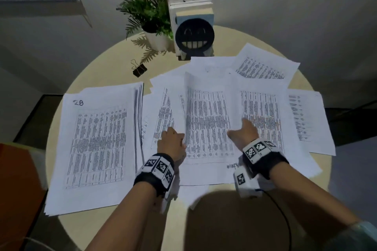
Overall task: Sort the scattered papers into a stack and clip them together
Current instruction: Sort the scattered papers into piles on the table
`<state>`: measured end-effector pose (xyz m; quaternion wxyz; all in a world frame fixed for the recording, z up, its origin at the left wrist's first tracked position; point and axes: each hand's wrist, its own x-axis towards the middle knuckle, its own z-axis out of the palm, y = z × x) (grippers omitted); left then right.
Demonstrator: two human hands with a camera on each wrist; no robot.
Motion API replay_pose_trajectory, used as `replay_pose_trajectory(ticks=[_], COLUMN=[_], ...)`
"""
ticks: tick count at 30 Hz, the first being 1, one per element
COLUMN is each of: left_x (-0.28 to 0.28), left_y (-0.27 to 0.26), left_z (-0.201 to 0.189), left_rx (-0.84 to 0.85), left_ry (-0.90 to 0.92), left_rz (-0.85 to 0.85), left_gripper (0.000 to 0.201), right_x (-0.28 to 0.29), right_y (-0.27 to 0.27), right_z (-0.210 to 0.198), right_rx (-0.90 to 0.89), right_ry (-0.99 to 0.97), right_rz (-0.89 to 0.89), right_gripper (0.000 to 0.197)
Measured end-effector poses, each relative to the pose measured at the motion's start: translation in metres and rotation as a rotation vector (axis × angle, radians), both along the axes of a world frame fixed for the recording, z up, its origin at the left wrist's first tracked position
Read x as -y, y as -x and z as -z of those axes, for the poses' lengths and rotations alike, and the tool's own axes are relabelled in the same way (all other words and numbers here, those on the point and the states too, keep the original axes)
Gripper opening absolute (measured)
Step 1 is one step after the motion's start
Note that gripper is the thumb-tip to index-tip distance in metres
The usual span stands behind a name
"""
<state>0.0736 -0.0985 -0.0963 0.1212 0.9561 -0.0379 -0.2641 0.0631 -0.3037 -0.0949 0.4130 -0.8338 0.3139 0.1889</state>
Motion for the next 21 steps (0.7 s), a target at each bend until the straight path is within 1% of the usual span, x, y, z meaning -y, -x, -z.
replay_pose_trajectory(ticks=[1, 2, 4, 6, 7, 9, 10, 12, 14, 16, 18, 19, 21], left_x=[0.0, -0.002, -0.01, -0.02, -0.021, -0.019, -0.017, -0.014, -0.012, -0.011, -0.009, -0.007, -0.001], left_y=[-0.002, -0.004, -0.009, -0.011, -0.011, -0.012, -0.014, -0.02, -0.025, -0.027, -0.024, -0.021, -0.01], left_z=[0.003, 0.004, 0.005, 0.008, 0.006, 0.005, 0.004, 0.002, 0.006, 0.012, 0.014, 0.013, 0.008], left_rx=[0.003, 0.006, 0.015, -0.015, -0.03, -0.033, -0.029, -0.042, -0.089, -0.087, -0.031, -0.025, -0.052], left_ry=[-0.045, -0.044, 0.008, 0.054, 0.046, -0.032, -0.07, -0.077, -0.034, 0.011, 0.132, 0.228, 0.405], left_rz=[0.005, -0.051, -0.284, -0.535, -0.597, -0.631, -0.653, -0.709, -0.69, -0.609, -0.54, -0.502, -0.445], left_gripper=[0.035, 0.046, 0.071, 0.1, 0.111, 0.12, 0.12, 0.115, 0.102, 0.078, 0.048, 0.037, 0.029], right_x=[-0.005, -0.006, 0.005, 0.032, 0.048, 0.077, 0.089, 0.107, 0.116, 0.113, 0.098, 0.086, 0.055], right_y=[0.001, 0.001, 0.004, 0.008, 0.01, 0.014, 0.014, 0.01, 0.003, -0.004, -0.01, -0.013, -0.017], right_z=[0.004, 0.005, 0.005, 0.0, -0.004, -0.02, -0.03, -0.046, -0.052, -0.053, -0.051, -0.051, -0.043], right_rx=[0.0, 0.013, 0.035, 0.078, 0.095, 0.067, 0.04, -0.021, -0.063, -0.052, 0.023, 0.069, 0.134], right_ry=[0.018, 0.025, 0.03, 0.099, 0.164, 0.325, 0.403, 0.563, 0.736, 0.877, 0.945, 0.958, 0.959], right_rz=[-0.045, -0.067, -0.025, 0.06, 0.077, 0.031, -0.016, -0.12, -0.293, -0.484, -0.648, -0.73, -0.901], right_gripper=[0.049, 0.045, 0.042, 0.037, 0.034, 0.024, 0.017, 0.004, 0.011, 0.02, 0.019, 0.016, 0.015])
